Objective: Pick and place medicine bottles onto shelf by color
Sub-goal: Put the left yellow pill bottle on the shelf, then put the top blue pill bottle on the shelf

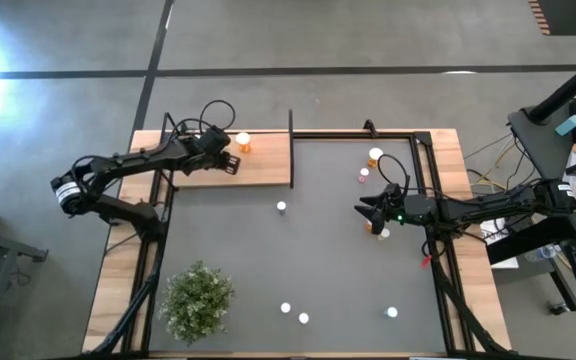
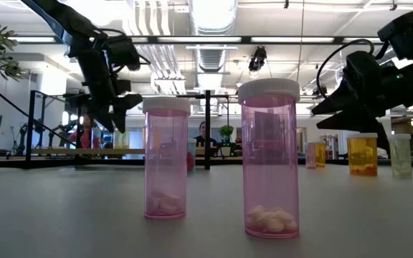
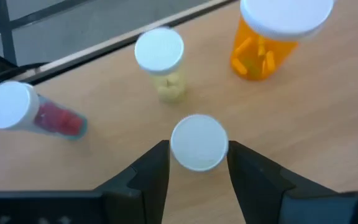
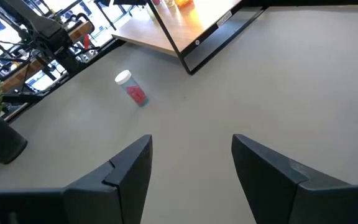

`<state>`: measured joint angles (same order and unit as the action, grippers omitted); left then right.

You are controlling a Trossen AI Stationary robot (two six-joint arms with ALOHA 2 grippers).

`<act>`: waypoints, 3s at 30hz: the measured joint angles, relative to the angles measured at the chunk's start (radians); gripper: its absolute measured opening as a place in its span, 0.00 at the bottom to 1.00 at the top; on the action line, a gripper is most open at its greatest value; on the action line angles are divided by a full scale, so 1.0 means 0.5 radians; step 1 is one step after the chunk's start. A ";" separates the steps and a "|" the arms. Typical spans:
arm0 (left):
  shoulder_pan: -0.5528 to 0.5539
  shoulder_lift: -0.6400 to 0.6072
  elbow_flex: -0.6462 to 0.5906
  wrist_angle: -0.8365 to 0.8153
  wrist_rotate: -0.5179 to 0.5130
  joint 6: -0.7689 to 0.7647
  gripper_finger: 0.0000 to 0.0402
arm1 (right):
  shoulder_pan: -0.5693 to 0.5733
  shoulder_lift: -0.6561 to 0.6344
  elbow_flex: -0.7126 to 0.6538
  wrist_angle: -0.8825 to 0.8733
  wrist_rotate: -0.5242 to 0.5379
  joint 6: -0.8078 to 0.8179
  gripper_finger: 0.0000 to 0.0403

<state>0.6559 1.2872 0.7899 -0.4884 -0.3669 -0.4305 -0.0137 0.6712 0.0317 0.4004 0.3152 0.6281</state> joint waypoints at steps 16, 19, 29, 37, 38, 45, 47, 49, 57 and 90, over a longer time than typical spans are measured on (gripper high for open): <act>-0.007 -0.096 0.077 0.050 -0.019 0.051 0.49 | 0.000 0.000 0.000 0.000 0.000 0.000 0.52; -0.020 -0.148 0.091 0.046 -0.021 0.103 0.50 | 0.000 0.000 0.000 0.000 0.000 0.000 0.52; -0.329 -0.320 0.170 0.109 0.031 0.246 0.50 | 0.000 0.000 0.000 0.000 -0.001 0.000 0.52; -0.804 -0.123 0.266 0.258 -0.012 0.225 0.50 | 0.000 0.000 0.000 0.000 -0.001 0.000 0.52; -0.851 -0.085 0.285 0.256 -0.013 0.187 0.50 | 0.000 -0.001 0.000 0.000 0.000 0.000 0.52; -1.069 0.183 0.390 0.252 0.003 -0.109 0.52 | 0.000 0.000 0.000 0.000 0.000 0.000 0.52; -1.085 0.242 0.433 0.220 0.044 -0.178 0.55 | 0.000 0.000 0.000 0.000 0.000 0.000 0.52; -1.093 0.308 0.495 0.173 0.092 -0.231 0.58 | 0.000 0.000 0.000 0.000 0.000 0.000 0.52; -1.141 0.623 0.748 -0.004 0.152 -0.436 0.60 | 0.000 0.000 0.000 0.000 0.000 0.000 0.52; -1.173 1.153 1.025 -0.236 0.144 -0.751 0.51 | 0.000 0.000 0.000 0.000 0.000 0.000 0.52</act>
<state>0.0692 1.8639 1.3025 -0.6063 -0.2948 -0.8059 -0.0135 0.6710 0.0315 0.4004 0.3151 0.6281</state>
